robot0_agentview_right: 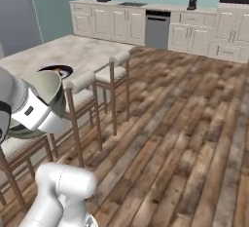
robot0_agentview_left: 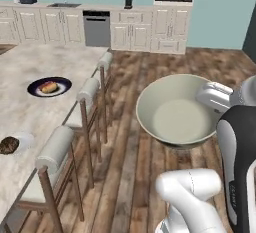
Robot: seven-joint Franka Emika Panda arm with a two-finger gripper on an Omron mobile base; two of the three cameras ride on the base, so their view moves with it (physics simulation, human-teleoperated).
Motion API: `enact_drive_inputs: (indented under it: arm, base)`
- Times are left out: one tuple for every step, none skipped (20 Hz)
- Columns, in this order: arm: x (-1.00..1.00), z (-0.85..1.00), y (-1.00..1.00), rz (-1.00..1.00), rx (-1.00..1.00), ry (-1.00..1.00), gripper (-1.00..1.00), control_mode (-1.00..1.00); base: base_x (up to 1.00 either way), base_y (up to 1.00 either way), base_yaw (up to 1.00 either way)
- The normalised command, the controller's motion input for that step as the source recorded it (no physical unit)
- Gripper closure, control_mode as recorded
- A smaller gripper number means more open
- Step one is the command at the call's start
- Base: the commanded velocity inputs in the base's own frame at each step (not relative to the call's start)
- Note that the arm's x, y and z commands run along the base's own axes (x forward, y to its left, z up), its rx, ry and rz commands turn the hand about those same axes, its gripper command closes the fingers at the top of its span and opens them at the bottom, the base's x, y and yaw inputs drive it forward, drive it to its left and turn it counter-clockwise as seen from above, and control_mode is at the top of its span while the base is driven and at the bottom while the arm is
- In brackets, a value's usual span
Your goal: Take the smaller bowl and place it next to the appetizer plate on the dining counter , and place the larger bowl next to the plate with cooked food.
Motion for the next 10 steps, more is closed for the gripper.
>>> enact_drive_inputs:
  arm:
    - [0.00,0.00,0.00,0.00,0.00,0.00,1.00,1.00]
    - [0.00,0.00,0.00,0.00,0.00,0.00,1.00,1.00]
    - [0.00,0.00,0.00,0.00,0.00,0.00,1.00,1.00]
    - [0.00,0.00,0.00,0.00,0.00,0.00,1.00,1.00]
    - [0.00,0.00,0.00,0.00,0.00,0.00,1.00,1.00]
    - [0.00,0.00,0.00,0.00,0.00,0.00,1.00,1.00]
    - [0.00,0.00,0.00,0.00,0.00,0.00,1.00,1.00]
    - [0.00,0.00,0.00,0.00,0.00,0.00,1.00,1.00]
    - [0.00,0.00,0.00,0.00,0.00,0.00,1.00,1.00]
    - [0.00,0.00,0.00,0.00,0.00,0.00,1.00,1.00]
  base:
    - [1.00,-0.38,0.37]
    - [1.00,-0.41,0.37]
    - [1.00,-0.44,0.37]
    - [1.00,-0.46,0.37]
    - [1.00,-0.46,0.38]
    - [1.00,-0.43,0.38]
    - [1.00,-0.36,0.37]
    - [1.00,-0.26,0.35]
    - [1.00,-0.20,0.33]
    - [1.00,-0.19,0.34]
